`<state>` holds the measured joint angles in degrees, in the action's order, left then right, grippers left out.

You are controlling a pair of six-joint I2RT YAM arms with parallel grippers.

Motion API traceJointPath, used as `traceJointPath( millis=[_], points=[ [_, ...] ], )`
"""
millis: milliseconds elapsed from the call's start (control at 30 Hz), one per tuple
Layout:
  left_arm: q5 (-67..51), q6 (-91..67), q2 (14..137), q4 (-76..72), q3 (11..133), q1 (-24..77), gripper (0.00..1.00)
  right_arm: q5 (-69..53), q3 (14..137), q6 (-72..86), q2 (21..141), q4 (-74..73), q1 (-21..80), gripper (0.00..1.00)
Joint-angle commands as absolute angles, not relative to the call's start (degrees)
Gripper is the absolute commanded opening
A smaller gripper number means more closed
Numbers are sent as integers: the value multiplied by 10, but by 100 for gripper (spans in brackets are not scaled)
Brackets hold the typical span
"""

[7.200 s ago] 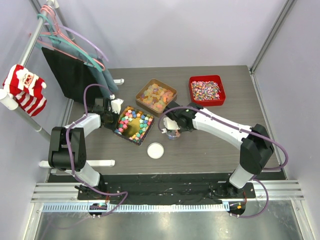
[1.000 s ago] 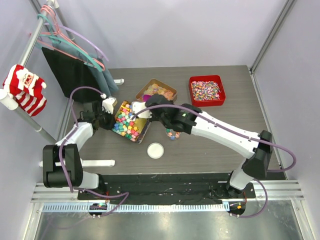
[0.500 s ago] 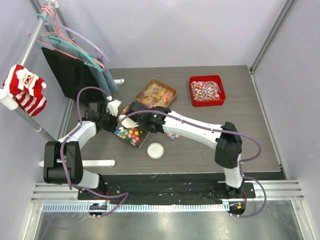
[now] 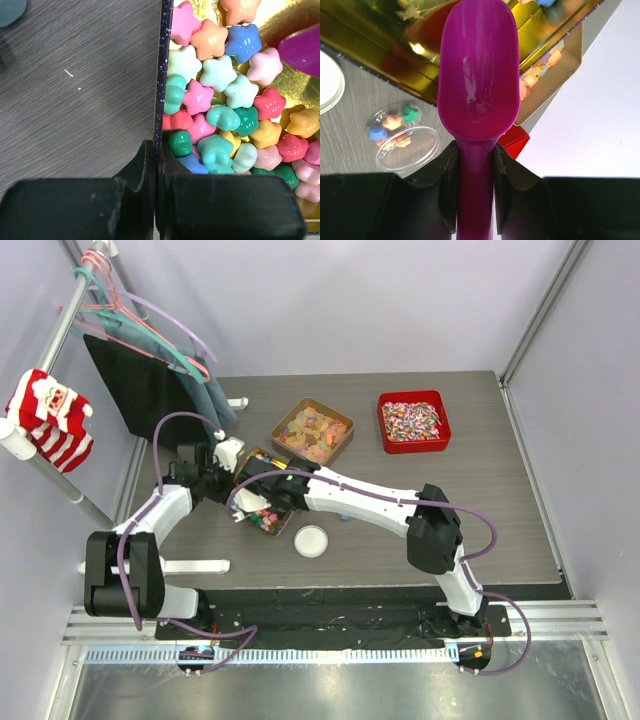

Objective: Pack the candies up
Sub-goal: Scoop the fake candies from the storage box.

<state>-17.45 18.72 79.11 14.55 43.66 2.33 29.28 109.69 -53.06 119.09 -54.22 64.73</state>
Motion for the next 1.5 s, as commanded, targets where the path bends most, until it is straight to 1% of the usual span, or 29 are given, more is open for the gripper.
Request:
traceJointPath(
  millis=[0, 267, 467, 633, 967, 1133, 1467],
  points=[
    [-199, 186, 758, 101, 446, 27, 0, 278, 1130, -539, 1207, -589, 655, 1],
    [-200, 187, 744, 94, 437, 28, 0, 214, 1161, -522, 1228, -597, 655, 1],
    [-205, 186, 741, 91, 434, 29, 0, 167, 1136, -490, 1229, -568, 649, 1],
    [-207, 185, 738, 91, 433, 29, 0, 156, 1119, -459, 1234, -534, 640, 1],
    [-208, 185, 737, 91, 433, 29, 0, 159, 1131, -388, 1269, -471, 632, 1],
    [-207, 185, 739, 89, 432, 29, 0, 131, 1129, -358, 1275, -446, 631, 1],
    [-206, 185, 744, 86, 432, 28, 0, 40, 1089, -374, 1252, -450, 637, 1]
  ],
)
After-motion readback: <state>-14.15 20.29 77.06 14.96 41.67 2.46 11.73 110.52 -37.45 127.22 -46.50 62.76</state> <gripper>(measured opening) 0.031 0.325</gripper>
